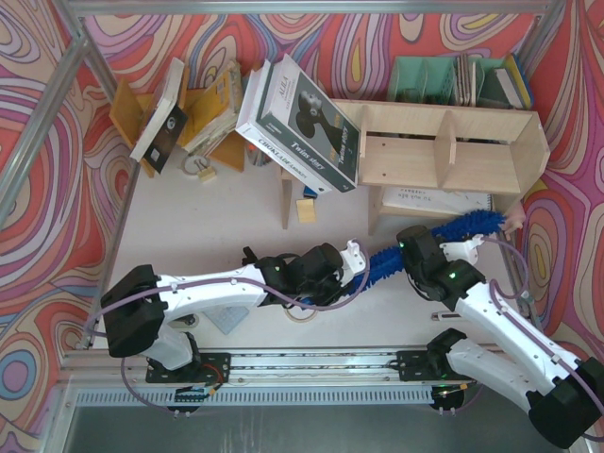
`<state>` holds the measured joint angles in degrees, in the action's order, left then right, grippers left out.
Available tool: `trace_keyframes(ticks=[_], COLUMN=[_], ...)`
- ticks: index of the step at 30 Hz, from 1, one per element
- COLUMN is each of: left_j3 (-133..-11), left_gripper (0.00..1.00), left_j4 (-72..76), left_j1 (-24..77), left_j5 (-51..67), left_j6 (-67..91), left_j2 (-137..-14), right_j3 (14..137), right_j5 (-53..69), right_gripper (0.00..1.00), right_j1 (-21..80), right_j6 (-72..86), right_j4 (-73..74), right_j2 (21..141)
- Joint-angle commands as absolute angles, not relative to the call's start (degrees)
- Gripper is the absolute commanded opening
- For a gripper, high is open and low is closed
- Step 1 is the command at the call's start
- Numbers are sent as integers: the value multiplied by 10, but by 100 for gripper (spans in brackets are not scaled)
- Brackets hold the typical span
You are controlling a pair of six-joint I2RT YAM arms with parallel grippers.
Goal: Dust the bookshelf with a duster
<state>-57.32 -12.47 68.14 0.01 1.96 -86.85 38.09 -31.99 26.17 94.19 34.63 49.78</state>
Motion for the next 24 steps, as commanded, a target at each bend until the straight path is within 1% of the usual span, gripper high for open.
trace_keyframes(ticks=[1, 4, 5, 7, 8, 14, 16, 18, 24], left_j3=[-579, -586, -587, -587, -584, -563, -560, -558, -553], left_gripper=[35, 4, 0, 0, 0, 0, 0, 0, 0], left_j4=[-137, -142, -142, -141, -140, -131, -137, -144, -184], left_j1=[675, 675, 675, 675, 675, 676, 676, 676, 682], left_j5=[-4, -13, -18, -32, -39, -62, -63, -60, -54], left_j6=[26, 29, 33, 38, 41, 47, 46, 46, 53], left_j2=[-889, -891, -890, -884, -877, -827, -811, -796, -750], right_j3=[406, 406, 406, 408, 410, 431, 443, 458, 510], right_j5=[-309, -308, -308, -312, -315, -346, -358, -369, -415], right_gripper=[0, 0, 0, 0, 4, 57, 68, 73, 79], right_j1=[263, 264, 263, 263, 263, 263, 263, 263, 263], right_j6=[960, 957, 956, 956, 954, 918, 900, 880, 821], right_j4=[331, 330, 331, 336, 339, 360, 371, 380, 421], right_j2=[483, 484, 484, 484, 485, 478, 475, 472, 462])
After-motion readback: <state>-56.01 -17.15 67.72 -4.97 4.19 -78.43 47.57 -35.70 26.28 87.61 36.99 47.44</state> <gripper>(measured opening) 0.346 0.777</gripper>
